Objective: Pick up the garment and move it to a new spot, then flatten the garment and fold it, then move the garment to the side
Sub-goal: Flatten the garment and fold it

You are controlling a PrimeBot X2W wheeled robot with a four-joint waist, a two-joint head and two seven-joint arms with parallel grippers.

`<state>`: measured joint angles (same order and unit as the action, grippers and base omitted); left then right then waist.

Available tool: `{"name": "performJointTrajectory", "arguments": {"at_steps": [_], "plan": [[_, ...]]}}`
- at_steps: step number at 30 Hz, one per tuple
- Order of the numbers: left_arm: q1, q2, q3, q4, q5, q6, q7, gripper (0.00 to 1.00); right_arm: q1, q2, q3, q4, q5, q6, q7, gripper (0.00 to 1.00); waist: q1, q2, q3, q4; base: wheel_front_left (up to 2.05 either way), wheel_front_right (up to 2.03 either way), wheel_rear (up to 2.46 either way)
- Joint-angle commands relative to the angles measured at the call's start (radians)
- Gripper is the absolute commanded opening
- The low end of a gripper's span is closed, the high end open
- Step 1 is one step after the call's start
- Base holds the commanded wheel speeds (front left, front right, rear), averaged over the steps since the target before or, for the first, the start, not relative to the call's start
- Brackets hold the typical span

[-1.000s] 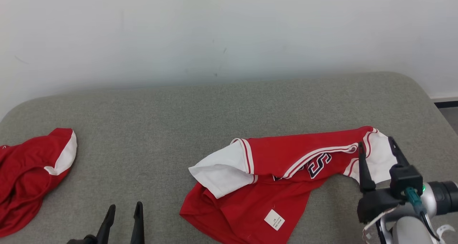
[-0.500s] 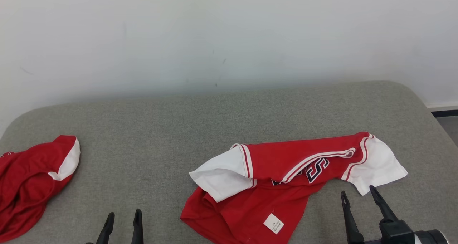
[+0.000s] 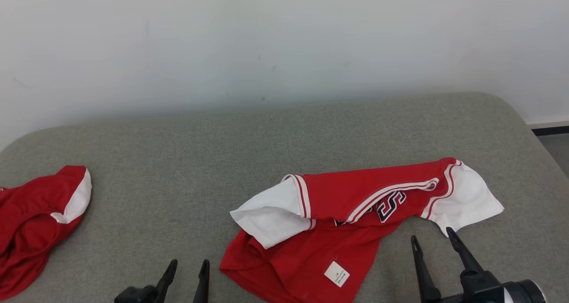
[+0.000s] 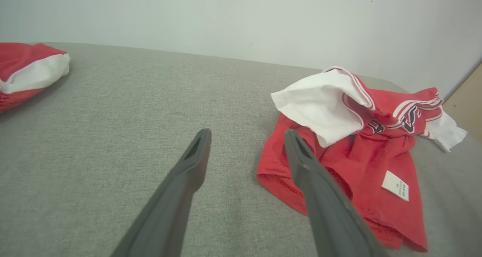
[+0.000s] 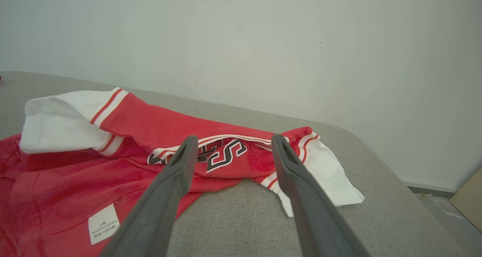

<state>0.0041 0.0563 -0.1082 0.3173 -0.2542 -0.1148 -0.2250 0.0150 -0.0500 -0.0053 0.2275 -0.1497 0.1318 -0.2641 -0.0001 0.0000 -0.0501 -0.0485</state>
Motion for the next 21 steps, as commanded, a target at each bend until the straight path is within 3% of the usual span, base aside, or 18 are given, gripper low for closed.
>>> {"name": "performJointTrajectory", "arguments": {"at_steps": [1, 9, 14, 20, 21], "plan": [[-0.042, 0.011, -0.018, 0.029, 0.006, -0.003, 0.011, 1.0, -0.01, -0.001, 0.014, 0.001, 0.003, -0.002, 0.0, 1.0, 0.0001, 0.0, 0.018, -0.016, 0.0, 0.0, 0.0], [-0.192, 0.03, -0.112, 0.223, -0.014, -0.014, 0.123, 1.0, -0.024, -0.001, 0.094, 0.021, 0.013, -0.002, 0.0, 1.0, 0.0001, 0.0, 0.075, -0.072, 0.0, 0.0, 0.0], [-0.253, 0.033, -0.127, 0.293, -0.016, -0.013, 0.136, 1.0, -0.037, -0.001, 0.113, 0.016, 0.019, -0.002, 0.0, 1.0, 0.0001, 0.0, 0.105, -0.096, 0.0, 0.0, 0.0], [-0.322, 0.035, -0.134, 0.394, -0.003, 0.016, 0.168, 1.0, -0.049, -0.001, 0.118, 0.013, 0.016, -0.002, 0.0, 1.0, 0.0001, 0.0, 0.131, -0.116, 0.0, 0.0, 0.0], [-0.331, 0.034, -0.132, 0.404, -0.004, 0.02, 0.166, 0.7, -0.049, -0.001, 0.118, 0.012, 0.016, -0.002, 0.0, 1.0, 0.0001, 0.0, 0.134, -0.117, 0.0, 0.0, 0.0]]}}
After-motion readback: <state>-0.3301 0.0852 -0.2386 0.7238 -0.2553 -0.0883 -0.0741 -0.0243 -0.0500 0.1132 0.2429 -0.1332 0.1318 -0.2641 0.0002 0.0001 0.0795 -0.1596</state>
